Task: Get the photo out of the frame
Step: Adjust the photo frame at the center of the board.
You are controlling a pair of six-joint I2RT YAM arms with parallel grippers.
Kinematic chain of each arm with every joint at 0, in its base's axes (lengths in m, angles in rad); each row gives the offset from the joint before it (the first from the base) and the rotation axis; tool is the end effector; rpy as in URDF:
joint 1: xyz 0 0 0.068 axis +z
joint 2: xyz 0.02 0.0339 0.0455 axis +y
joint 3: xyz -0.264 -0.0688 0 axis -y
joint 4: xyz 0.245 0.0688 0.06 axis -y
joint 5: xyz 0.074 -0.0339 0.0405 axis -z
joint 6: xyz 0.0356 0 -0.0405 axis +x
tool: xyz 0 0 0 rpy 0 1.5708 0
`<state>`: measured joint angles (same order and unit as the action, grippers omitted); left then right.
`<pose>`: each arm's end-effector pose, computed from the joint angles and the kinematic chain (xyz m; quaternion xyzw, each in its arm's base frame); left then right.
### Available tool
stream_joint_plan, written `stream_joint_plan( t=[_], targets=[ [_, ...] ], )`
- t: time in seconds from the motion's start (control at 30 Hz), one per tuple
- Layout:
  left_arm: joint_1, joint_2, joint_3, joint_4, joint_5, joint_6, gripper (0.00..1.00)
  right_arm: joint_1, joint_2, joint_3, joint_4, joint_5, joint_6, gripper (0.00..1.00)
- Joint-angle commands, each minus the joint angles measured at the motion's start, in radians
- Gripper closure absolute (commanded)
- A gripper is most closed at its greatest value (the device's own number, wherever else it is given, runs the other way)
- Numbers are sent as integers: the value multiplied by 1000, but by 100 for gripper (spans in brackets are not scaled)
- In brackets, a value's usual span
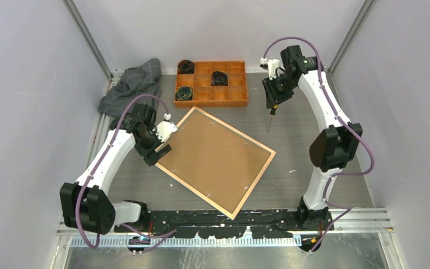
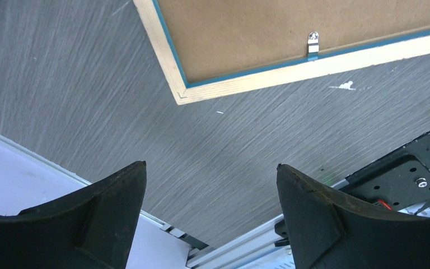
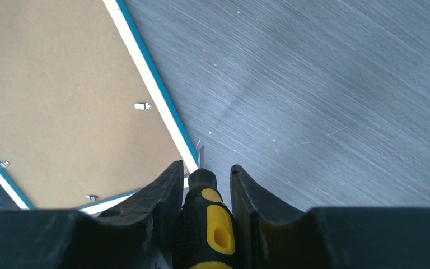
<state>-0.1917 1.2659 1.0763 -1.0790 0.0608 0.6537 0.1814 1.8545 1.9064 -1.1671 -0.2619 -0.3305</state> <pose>0.2207 -0.0450 0.2735 0.4095 0.8993 0.0052 0.1533 0.3752 0.0782 0.3422 -0.2730 0.9269 0.1102 0.2328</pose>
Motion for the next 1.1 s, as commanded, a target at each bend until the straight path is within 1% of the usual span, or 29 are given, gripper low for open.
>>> stream_joint_plan(
  t=[0.0, 0.1, 0.2, 0.3, 0.37, 0.53, 0.63, 0.73, 0.83, 0.97, 1.07],
  targets=[
    [0, -13, -6, -38, -19, 55, 13, -11, 101, 183, -271, 15, 57, 99],
    [0, -7, -17, -51, -19, 52, 13, -11, 151, 204, -351, -1, 61, 99],
    [0, -19, -50, -37, -17, 44, 14, -12, 149, 142, -328, -29, 59, 99],
    [0, -47, -115, 19, -50, 28, 14, -11, 96, 0, -219, -43, 59, 99],
    [-1, -82, -174, 79, -98, 18, 14, -10, 54, -107, -105, -55, 60, 99],
    [-6, -199, -335, 243, -173, 39, 14, -10, -20, -252, 114, -12, 59, 99],
    [-8, -231, -430, 378, -236, 41, 14, -12, 12, -237, 103, -68, 70, 99],
    [-8, -212, -472, 465, -270, 15, 14, -10, 86, -196, 56, -125, 94, 99],
    [-8, -187, -496, 523, -306, -15, 14, -12, 171, -152, 17, -61, 93, 99],
    [-8, -192, -524, 561, -301, -63, 14, -13, 201, -194, 104, 21, 120, 99],
    [-8, -214, -526, 568, -296, -103, 14, -13, 230, -198, 130, 51, 144, 99]
  ],
)
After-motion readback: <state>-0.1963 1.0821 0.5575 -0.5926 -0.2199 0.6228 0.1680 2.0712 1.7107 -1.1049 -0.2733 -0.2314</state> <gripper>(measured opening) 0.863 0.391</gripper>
